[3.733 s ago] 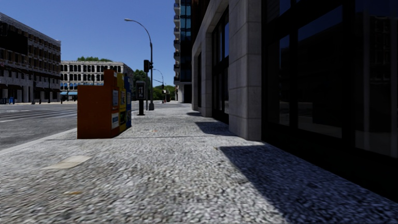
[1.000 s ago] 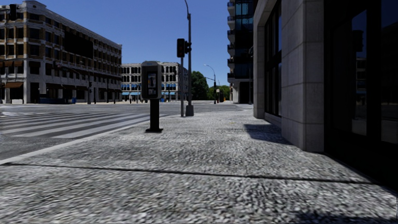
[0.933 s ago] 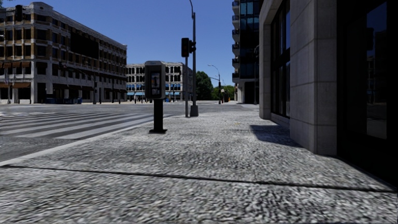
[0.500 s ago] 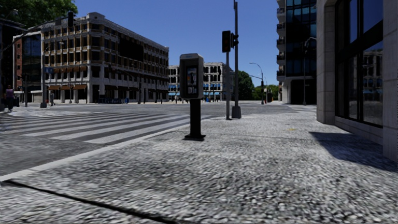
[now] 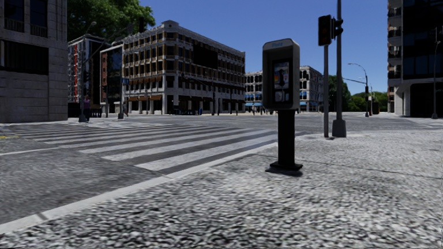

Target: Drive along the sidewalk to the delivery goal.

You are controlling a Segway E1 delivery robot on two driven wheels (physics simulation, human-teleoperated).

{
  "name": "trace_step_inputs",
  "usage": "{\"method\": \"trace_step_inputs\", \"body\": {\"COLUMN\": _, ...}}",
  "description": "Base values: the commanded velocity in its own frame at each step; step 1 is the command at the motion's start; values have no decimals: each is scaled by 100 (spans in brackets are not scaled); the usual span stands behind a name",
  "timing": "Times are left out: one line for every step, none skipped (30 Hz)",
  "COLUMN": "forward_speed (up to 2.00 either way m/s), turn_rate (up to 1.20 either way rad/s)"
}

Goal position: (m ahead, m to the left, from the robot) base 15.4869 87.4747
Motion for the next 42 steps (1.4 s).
{"method": "trace_step_inputs", "body": {"forward_speed": 200, "turn_rate": 52}}
{"method": "trace_step_inputs", "body": {"forward_speed": 200, "turn_rate": 50}}
{"method": "trace_step_inputs", "body": {"forward_speed": 200, "turn_rate": 49}}
{"method": "trace_step_inputs", "body": {"forward_speed": 200, "turn_rate": 49}}
{"method": "trace_step_inputs", "body": {"forward_speed": 200, "turn_rate": 49}}
{"method": "trace_step_inputs", "body": {"forward_speed": 200, "turn_rate": 48}}
{"method": "trace_step_inputs", "body": {"forward_speed": 200, "turn_rate": 48}}
{"method": "trace_step_inputs", "body": {"forward_speed": 200, "turn_rate": 48}}
{"method": "trace_step_inputs", "body": {"forward_speed": 200, "turn_rate": 33}}
{"method": "trace_step_inputs", "body": {"forward_speed": 200, "turn_rate": 33}}
{"method": "trace_step_inputs", "body": {"forward_speed": 200, "turn_rate": 12}}
{"method": "trace_step_inputs", "body": {"forward_speed": 200, "turn_rate": 0}}
{"method": "trace_step_inputs", "body": {"forward_speed": 200, "turn_rate": 0}}
{"method": "trace_step_inputs", "body": {"forward_speed": 200, "turn_rate": 0}}
{"method": "trace_step_inputs", "body": {"forward_speed": 200, "turn_rate": 0}}
{"method": "trace_step_inputs", "body": {"forward_speed": 200, "turn_rate": 0}}
{"method": "trace_step_inputs", "body": {"forward_speed": 200, "turn_rate": 0}}
{"method": "trace_step_inputs", "body": {"forward_speed": 200, "turn_rate": 0}}
{"method": "trace_step_inputs", "body": {"forward_speed": 200, "turn_rate": 0}}
{"method": "trace_step_inputs", "body": {"forward_speed": 200, "turn_rate": 0}}
{"method": "trace_step_inputs", "body": {"forward_speed": 200, "turn_rate": 0}}
{"method": "trace_step_inputs", "body": {"forward_speed": 200, "turn_rate": 0}}
{"method": "trace_step_inputs", "body": {"forward_speed": 200, "turn_rate": 0}}
{"method": "trace_step_inputs", "body": {"forward_speed": 200, "turn_rate": 0}}
{"method": "trace_step_inputs", "body": {"forward_speed": 200, "turn_rate": 0}}
{"method": "trace_step_inputs", "body": {"forward_speed": 200, "turn_rate": 0}}
{"method": "trace_step_inputs", "body": {"forward_speed": 200, "turn_rate": 0}}
{"method": "trace_step_inputs", "body": {"forward_speed": 200, "turn_rate": 0}}
{"method": "trace_step_inputs", "body": {"forward_speed": 200, "turn_rate": 0}}
{"method": "trace_step_inputs", "body": {"forward_speed": 200, "turn_rate": 0}}
{"method": "trace_step_inputs", "body": {"forward_speed": 200, "turn_rate": 0}}
{"method": "trace_step_inputs", "body": {"forward_speed": 200, "turn_rate": 0}}
{"method": "trace_step_inputs", "body": {"forward_speed": 191, "turn_rate": 0}}
{"method": "trace_step_inputs", "body": {"forward_speed": 181, "turn_rate": 0}}
{"method": "trace_step_inputs", "body": {"forward_speed": 181, "turn_rate": 0}}
{"method": "trace_step_inputs", "body": {"forward_speed": 170, "turn_rate": 0}}
{"method": "trace_step_inputs", "body": {"forward_speed": 155, "turn_rate": 0}}
{"method": "trace_step_inputs", "body": {"forward_speed": 144, "turn_rate": 0}}
{"method": "trace_step_inputs", "body": {"forward_speed": 140, "turn_rate": 0}}
{"method": "trace_step_inputs", "body": {"forward_speed": 140, "turn_rate": 0}}
{"method": "trace_step_inputs", "body": {"forward_speed": 138, "turn_rate": 0}}
{"method": "trace_step_inputs", "body": {"forward_speed": 138, "turn_rate": 0}}
